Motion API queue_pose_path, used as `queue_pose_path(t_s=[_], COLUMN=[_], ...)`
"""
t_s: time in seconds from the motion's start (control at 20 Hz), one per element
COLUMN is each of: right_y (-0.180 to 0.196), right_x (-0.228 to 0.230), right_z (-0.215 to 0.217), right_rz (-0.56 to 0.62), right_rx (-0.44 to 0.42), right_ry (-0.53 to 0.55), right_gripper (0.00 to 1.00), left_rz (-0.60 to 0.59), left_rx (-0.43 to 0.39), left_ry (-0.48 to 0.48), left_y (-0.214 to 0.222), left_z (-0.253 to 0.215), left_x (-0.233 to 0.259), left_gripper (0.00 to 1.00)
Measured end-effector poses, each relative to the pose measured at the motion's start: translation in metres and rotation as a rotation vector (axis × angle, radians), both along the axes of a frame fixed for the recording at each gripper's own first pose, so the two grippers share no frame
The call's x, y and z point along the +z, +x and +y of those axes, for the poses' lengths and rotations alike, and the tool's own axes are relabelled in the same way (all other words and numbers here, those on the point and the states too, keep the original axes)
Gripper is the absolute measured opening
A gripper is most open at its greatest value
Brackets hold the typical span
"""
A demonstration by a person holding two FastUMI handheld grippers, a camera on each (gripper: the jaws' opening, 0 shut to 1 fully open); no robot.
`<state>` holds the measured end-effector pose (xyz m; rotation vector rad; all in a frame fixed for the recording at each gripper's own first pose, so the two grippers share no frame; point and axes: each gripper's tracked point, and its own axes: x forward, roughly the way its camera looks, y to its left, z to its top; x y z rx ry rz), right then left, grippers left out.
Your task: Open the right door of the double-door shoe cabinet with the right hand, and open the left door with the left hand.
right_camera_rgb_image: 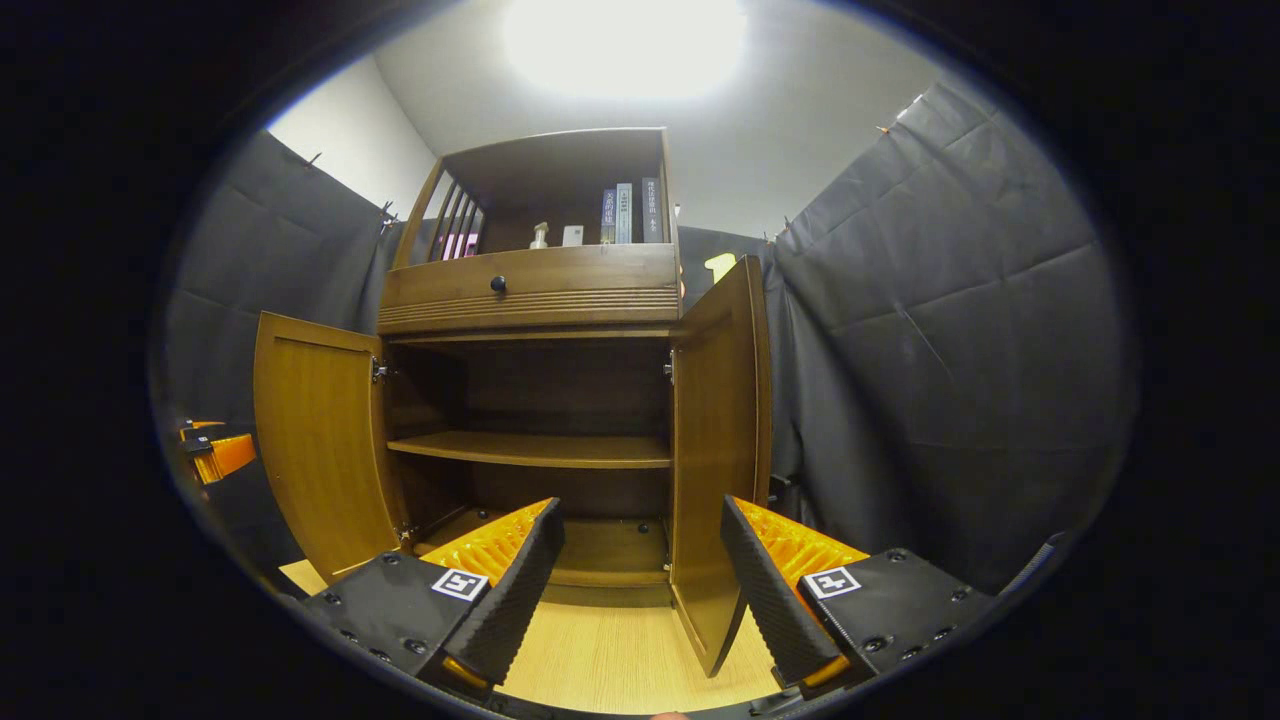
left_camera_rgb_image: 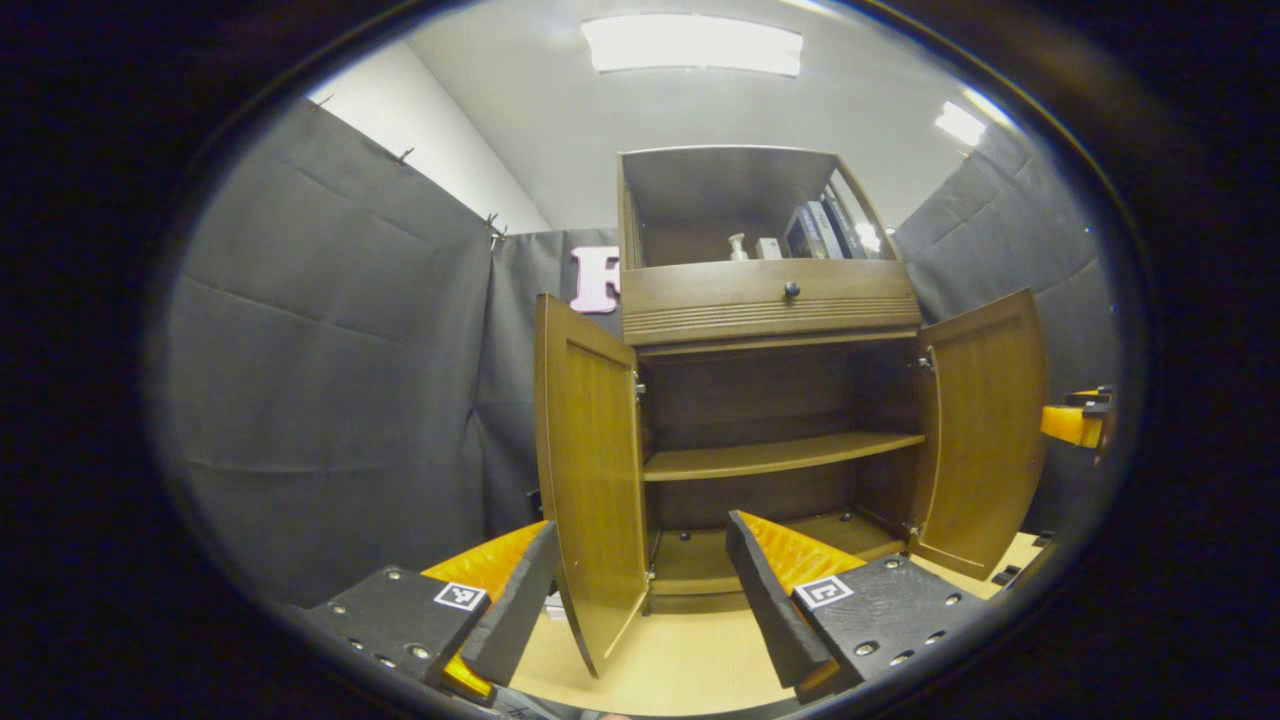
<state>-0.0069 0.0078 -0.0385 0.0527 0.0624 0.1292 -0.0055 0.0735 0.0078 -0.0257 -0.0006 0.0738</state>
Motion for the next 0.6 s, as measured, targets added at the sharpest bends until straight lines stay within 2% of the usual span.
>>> queue_pose_path(t_s=[0.05, 0.1, 0.15, 0.2, 0.25, 0.3, 0.35, 0.4, 0.6], right_y=[0.001, 0.0008, 0.0012, 0.002, 0.0021, 0.0025, 0.0027, 0.0027, 0.0041], right_x=[0.0001, -0.0003, 0.0001, 0.0002, 0.0, -0.001, -0.0012, -0.0018, 0.003], right_z=[-0.0003, -0.0009, -0.0009, 0.0001, 0.0001, 0.0007, 0.0017, 0.0026, 0.0075], right_rz=[0.0, 0.001, 0.0, 0.0, 0.001, 0.002, 0.005, 0.005, 0.005], right_rx=[0.0, 0.0, 0.001, 0.003, 0.005, 0.007, 0.01, 0.012, 0.018], right_ry=[0.001, 0.001, 0.003, 0.004, 0.003, 0.003, 0.003, 0.004, 0.027], right_gripper=[0.94, 0.99, 0.94, 0.99, 0.99, 0.94, 0.94, 0.99, 0.99], left_rz=[0.0, 0.002, 0.004, 0.007, 0.009, 0.011, 0.012, 0.012, 0.013], left_rx=[0.005, 0.006, 0.01, 0.012, 0.012, 0.014, 0.015, 0.018, 0.023], left_ry=[0.001, 0.004, 0.006, 0.007, 0.007, 0.007, 0.008, 0.009, 0.009], left_y=[-0.0003, -0.0006, -0.0011, -0.0011, -0.0025, -0.0024, -0.0026, -0.003, -0.0034], left_z=[0.0008, 0.0016, 0.002, 0.003, 0.0023, 0.0026, 0.0025, 0.0032, 0.0034], left_x=[-0.0001, 0.0006, 0.0, -0.0001, -0.0002, -0.0006, -0.0009, -0.0004, 0.0005], left_gripper=[0.96, 0.96, 0.96, 0.96, 0.96, 0.96, 0.96, 0.96, 0.96])
